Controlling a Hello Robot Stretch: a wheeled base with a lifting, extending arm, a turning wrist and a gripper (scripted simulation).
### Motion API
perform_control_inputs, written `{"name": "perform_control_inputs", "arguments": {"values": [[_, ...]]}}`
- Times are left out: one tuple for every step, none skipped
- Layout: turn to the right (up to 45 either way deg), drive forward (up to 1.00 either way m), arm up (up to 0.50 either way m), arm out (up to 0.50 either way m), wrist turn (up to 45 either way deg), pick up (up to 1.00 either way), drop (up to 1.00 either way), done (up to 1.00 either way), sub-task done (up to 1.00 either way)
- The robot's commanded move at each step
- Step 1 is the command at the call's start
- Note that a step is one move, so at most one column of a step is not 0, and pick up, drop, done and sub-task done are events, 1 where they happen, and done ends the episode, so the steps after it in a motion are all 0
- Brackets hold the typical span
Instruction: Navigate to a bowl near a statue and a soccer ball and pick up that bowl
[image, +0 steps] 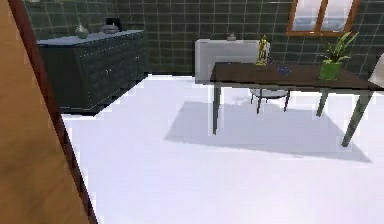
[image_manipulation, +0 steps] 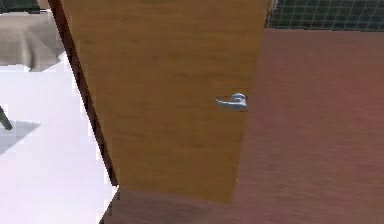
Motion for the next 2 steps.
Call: {"name": "perform_control_inputs", "arguments": {"values": [[0.0, 0.95, 0.00, 0.00, 0.0, 0.00, 0.00, 0.00, 0.00], [-21.0, 0.00, 0.00, 0.00, 0.0, 0.00, 0.00, 0.00, 0.00]]}}
